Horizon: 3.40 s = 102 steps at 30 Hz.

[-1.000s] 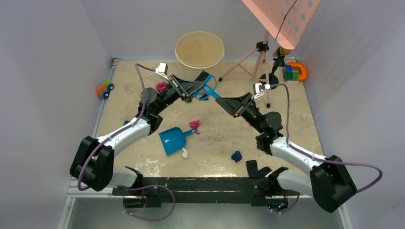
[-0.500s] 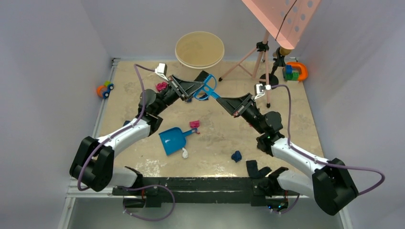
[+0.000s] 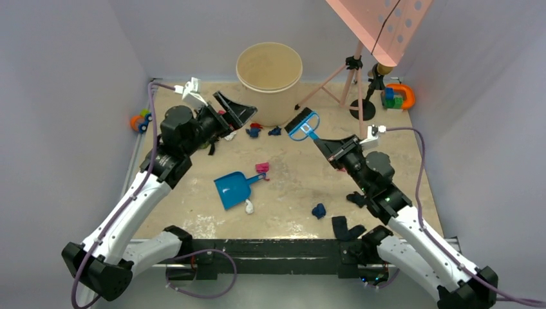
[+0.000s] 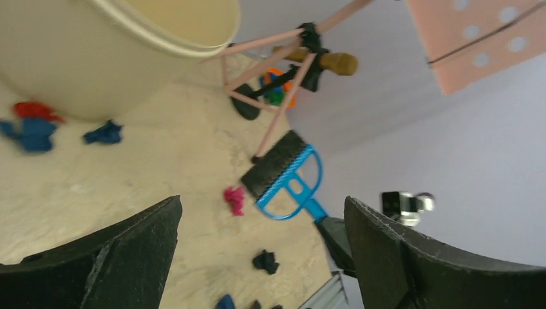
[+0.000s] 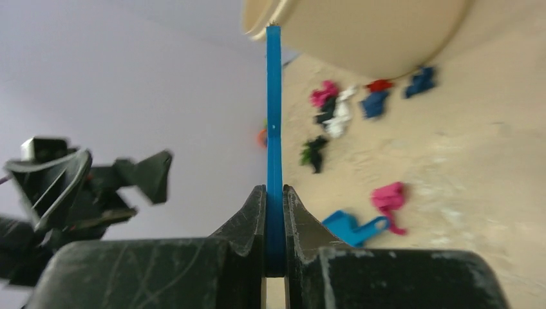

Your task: Sweep away the paper scraps from the table

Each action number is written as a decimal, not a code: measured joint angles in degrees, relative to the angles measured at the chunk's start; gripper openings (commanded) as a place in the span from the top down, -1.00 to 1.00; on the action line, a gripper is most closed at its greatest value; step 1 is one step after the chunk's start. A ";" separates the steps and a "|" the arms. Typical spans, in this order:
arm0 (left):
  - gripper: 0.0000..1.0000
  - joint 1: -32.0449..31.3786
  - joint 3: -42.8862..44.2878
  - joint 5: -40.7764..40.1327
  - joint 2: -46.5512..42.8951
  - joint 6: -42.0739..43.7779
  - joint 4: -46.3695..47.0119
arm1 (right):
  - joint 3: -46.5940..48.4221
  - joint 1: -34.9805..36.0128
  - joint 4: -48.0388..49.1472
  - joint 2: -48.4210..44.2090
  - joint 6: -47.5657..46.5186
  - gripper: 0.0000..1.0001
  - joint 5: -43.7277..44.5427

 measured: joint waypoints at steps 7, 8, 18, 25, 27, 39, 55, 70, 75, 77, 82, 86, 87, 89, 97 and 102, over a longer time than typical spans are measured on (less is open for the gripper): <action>-0.84 1.22 -1.57 -12.24 -0.42 -0.61 -24.33 | 10.75 -0.04 -30.05 -0.59 -5.03 1.00 17.57; -0.84 1.81 -2.84 -12.90 -0.24 -1.31 -26.29 | 12.24 -0.07 -33.59 0.48 -5.31 1.00 19.45; -0.73 1.27 -8.59 -11.78 6.34 -18.95 -38.86 | 21.11 -0.04 -55.63 15.06 -6.73 1.00 28.17; -0.65 -7.98 -9.70 -14.19 7.74 -38.01 -41.13 | 23.15 -0.04 -59.89 19.50 -11.10 1.00 29.62; -0.65 -9.66 -9.05 -15.67 9.81 -43.08 -42.25 | 23.15 -0.04 -59.69 18.21 -12.79 1.00 29.53; -0.61 -14.82 3.34 -18.80 28.33 -61.31 -44.81 | 22.93 -0.07 -55.91 -0.13 -19.58 1.00 28.55; -0.60 -14.73 5.40 -19.50 37.55 -63.78 -46.21 | 22.60 -0.04 -57.55 -0.68 -20.44 1.00 26.64; 0.18 -13.79 5.38 -18.91 43.82 -64.43 -40.98 | 22.62 -0.04 -59.82 -1.92 -20.74 1.00 26.49; 0.46 -13.53 5.90 -21.00 43.67 -64.52 -42.69 | 22.62 -0.04 -60.17 -2.82 -20.76 1.00 26.49; 0.59 -13.53 7.85 -22.01 43.67 -64.61 -45.66 | 22.62 -0.04 -60.19 -2.93 -20.76 1.00 26.49; 0.62 -13.53 15.37 -24.28 42.60 -64.28 -54.18 | 22.62 -0.04 -60.24 -2.71 -20.94 1.00 26.53; 0.62 -13.53 16.57 -27.65 37.55 -61.57 -60.26 | 22.62 -0.04 -60.08 -2.84 -21.55 1.00 26.49; 0.61 -13.53 16.50 -28.68 35.74 -59.63 -61.46 | 22.60 -0.04 -59.78 -2.89 -21.97 1.00 26.27; 0.62 -13.53 16.41 -30.97 31.80 -54.73 -62.34 | 22.36 -0.07 -58.45 -3.13 -23.17 1.00 24.92; 0.72 -13.53 14.69 -36.98 19.78 -23.82 -61.46 | 21.79 -0.07 -51.25 -1.22 -32.70 1.00 11.54; 0.81 -13.22 13.49 -38.49 14.53 -3.08 -63.04 | 21.84 0.02 -45.66 5.75 -36.54 1.00 -6.45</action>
